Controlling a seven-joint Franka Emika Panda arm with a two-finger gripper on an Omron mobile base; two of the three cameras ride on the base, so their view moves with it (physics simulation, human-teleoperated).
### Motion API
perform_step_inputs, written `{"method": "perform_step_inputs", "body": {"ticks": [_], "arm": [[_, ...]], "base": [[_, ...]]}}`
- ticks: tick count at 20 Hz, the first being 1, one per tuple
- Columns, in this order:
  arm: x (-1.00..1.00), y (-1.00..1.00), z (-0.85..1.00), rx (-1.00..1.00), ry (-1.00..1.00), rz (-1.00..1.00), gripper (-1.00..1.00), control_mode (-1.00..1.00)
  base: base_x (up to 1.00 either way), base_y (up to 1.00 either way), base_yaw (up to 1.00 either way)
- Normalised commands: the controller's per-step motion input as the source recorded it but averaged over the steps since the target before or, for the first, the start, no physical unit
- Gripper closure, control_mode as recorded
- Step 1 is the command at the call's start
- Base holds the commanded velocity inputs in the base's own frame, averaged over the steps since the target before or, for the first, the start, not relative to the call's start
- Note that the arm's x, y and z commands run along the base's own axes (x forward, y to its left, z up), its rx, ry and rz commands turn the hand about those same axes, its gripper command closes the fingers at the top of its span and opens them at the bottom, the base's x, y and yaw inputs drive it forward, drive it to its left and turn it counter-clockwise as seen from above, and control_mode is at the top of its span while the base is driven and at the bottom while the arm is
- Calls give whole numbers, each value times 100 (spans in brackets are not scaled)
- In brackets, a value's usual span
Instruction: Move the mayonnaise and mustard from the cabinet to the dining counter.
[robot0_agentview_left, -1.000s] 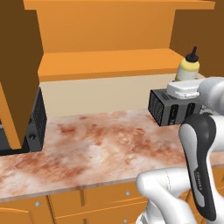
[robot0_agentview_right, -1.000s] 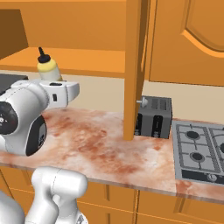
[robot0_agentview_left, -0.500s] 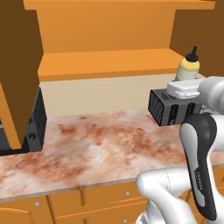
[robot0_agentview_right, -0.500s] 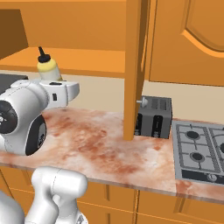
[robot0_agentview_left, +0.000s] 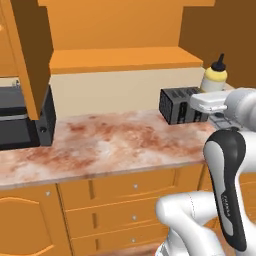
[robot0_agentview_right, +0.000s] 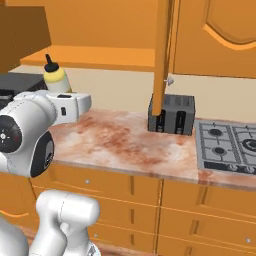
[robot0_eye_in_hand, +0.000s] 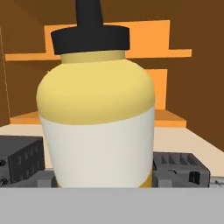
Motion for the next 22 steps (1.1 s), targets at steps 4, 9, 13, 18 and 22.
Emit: {"method": "perform_step_inputs", "body": {"ticks": [4, 9, 13, 18, 22], "arm": [[0, 0, 0, 0, 0, 0, 100, 100], [0, 0, 0, 0, 0, 0, 100, 100], [0, 0, 0, 0, 0, 0, 100, 100], [0, 0, 0, 0, 0, 0, 100, 100], [0, 0, 0, 0, 0, 0, 100, 100]], "base": [[-100, 22, 4], [-77, 85, 32], [-11, 25, 69], [-35, 1, 99], [-8, 0, 100]]}}
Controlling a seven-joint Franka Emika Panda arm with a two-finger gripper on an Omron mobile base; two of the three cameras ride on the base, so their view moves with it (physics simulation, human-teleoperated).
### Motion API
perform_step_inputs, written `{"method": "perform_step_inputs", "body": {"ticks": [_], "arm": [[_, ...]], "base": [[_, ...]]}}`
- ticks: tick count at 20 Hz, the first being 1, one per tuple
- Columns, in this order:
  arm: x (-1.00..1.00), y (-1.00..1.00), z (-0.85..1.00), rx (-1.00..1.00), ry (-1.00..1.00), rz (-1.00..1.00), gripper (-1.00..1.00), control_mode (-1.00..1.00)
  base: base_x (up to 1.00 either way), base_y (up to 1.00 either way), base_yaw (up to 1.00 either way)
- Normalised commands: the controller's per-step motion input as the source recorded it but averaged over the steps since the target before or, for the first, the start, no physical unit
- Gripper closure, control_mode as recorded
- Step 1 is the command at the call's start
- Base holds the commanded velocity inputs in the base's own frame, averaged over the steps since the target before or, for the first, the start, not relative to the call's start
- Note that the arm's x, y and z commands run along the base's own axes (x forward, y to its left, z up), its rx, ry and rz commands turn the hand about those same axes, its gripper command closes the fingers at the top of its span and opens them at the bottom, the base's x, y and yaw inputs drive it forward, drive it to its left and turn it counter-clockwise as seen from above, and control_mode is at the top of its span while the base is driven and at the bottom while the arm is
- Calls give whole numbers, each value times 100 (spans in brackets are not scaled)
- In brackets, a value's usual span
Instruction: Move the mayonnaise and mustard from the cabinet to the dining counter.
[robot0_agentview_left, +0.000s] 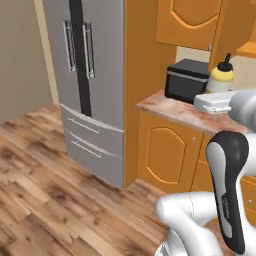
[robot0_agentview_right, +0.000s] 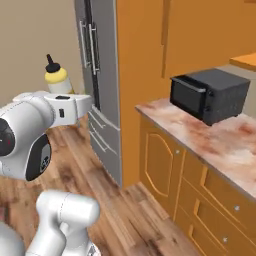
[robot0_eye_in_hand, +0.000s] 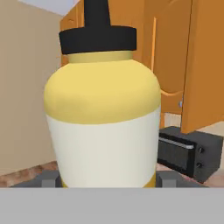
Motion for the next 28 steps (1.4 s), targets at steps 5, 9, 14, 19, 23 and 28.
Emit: {"method": "perform_step_inputs", "body": {"ticks": [5, 9, 14, 19, 23, 28], "arm": [[0, 0, 0, 0, 0, 0, 100, 100], [0, 0, 0, 0, 0, 0, 100, 100], [0, 0, 0, 0, 0, 0, 100, 100], [0, 0, 0, 0, 0, 0, 100, 100], [0, 0, 0, 0, 0, 0, 100, 100], [0, 0, 0, 0, 0, 0, 100, 100]], "base": [[0, 0, 100], [-2, 0, 100], [-4, 0, 100], [11, 0, 88], [40, 0, 58], [32, 0, 30]]}}
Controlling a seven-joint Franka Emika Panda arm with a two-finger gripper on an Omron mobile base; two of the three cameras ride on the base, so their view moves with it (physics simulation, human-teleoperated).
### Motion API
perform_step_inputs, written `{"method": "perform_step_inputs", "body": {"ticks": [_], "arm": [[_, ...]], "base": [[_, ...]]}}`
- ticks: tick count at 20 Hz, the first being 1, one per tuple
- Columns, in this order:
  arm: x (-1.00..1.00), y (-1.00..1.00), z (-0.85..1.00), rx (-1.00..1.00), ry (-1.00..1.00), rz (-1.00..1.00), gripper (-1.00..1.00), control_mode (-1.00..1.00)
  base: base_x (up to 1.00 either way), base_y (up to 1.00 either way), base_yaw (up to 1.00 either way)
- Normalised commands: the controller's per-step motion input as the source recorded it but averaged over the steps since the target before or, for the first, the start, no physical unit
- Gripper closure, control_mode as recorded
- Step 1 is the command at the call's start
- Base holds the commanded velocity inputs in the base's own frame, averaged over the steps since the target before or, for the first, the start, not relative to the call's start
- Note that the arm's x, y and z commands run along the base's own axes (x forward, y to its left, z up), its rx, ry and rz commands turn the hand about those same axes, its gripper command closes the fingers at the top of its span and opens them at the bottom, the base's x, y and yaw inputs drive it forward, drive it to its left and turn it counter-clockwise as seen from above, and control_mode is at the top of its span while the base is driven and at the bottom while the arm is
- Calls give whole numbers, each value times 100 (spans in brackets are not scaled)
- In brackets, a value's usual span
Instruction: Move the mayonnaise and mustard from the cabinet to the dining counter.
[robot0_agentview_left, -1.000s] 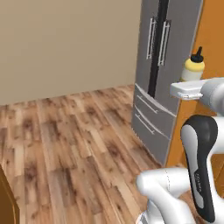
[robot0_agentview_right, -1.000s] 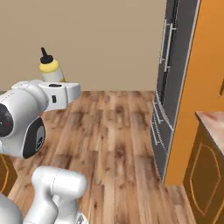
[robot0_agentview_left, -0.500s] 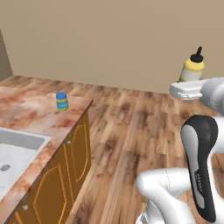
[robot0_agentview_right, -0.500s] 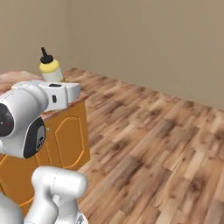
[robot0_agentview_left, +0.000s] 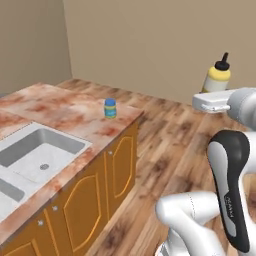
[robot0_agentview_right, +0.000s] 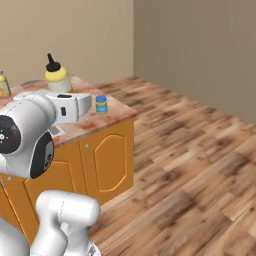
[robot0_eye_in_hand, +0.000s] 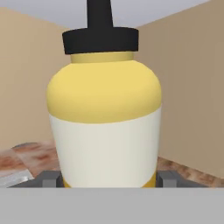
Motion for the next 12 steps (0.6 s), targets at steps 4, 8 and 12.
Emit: {"method": "perform_step_inputs", "body": {"ticks": [4, 8, 12], "arm": [[0, 0, 0, 0, 0, 0, 100, 100], [0, 0, 0, 0, 0, 0, 100, 100], [0, 0, 0, 0, 0, 0, 100, 100]], "base": [[51, -35, 22], [91, -94, 27], [100, -100, 32]]}}
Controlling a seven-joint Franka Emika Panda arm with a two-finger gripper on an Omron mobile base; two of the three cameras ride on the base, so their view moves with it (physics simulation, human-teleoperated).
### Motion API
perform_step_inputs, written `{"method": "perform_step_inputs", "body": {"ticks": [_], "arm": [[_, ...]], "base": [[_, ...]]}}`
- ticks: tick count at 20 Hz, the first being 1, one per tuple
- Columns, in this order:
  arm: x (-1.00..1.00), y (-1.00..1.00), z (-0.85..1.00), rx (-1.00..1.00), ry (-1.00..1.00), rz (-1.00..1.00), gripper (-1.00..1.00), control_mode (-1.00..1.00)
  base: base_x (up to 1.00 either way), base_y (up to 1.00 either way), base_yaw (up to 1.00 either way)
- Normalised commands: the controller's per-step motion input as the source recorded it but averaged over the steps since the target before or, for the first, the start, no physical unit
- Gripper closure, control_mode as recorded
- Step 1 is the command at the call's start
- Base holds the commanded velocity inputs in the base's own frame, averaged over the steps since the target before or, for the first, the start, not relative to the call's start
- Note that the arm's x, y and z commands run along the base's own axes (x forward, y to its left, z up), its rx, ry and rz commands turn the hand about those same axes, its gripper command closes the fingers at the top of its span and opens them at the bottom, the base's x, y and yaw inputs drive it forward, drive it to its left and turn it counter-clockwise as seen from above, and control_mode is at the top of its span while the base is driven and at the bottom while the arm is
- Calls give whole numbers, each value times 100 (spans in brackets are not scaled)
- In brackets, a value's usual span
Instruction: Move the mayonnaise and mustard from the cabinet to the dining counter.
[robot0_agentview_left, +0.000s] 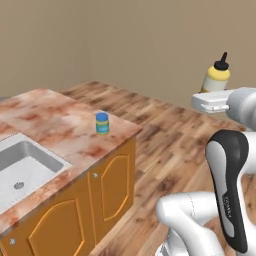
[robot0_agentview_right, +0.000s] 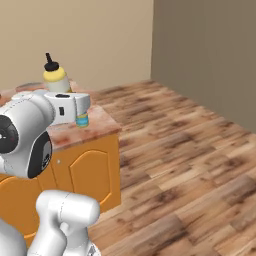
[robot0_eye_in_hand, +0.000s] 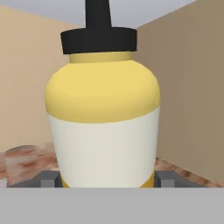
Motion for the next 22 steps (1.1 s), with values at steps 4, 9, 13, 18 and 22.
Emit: {"method": "perform_step_inputs", "body": {"ticks": [4, 9, 13, 18, 22], "arm": [[0, 0, 0, 0, 0, 0, 100, 100], [0, 0, 0, 0, 0, 0, 100, 100], [0, 0, 0, 0, 0, 0, 100, 100], [0, 0, 0, 0, 0, 0, 100, 100], [0, 0, 0, 0, 0, 0, 100, 100]], "base": [[94, -100, 33], [66, -99, 49], [34, -89, 63], [7, -77, 72], [0, -64, 78]]}}
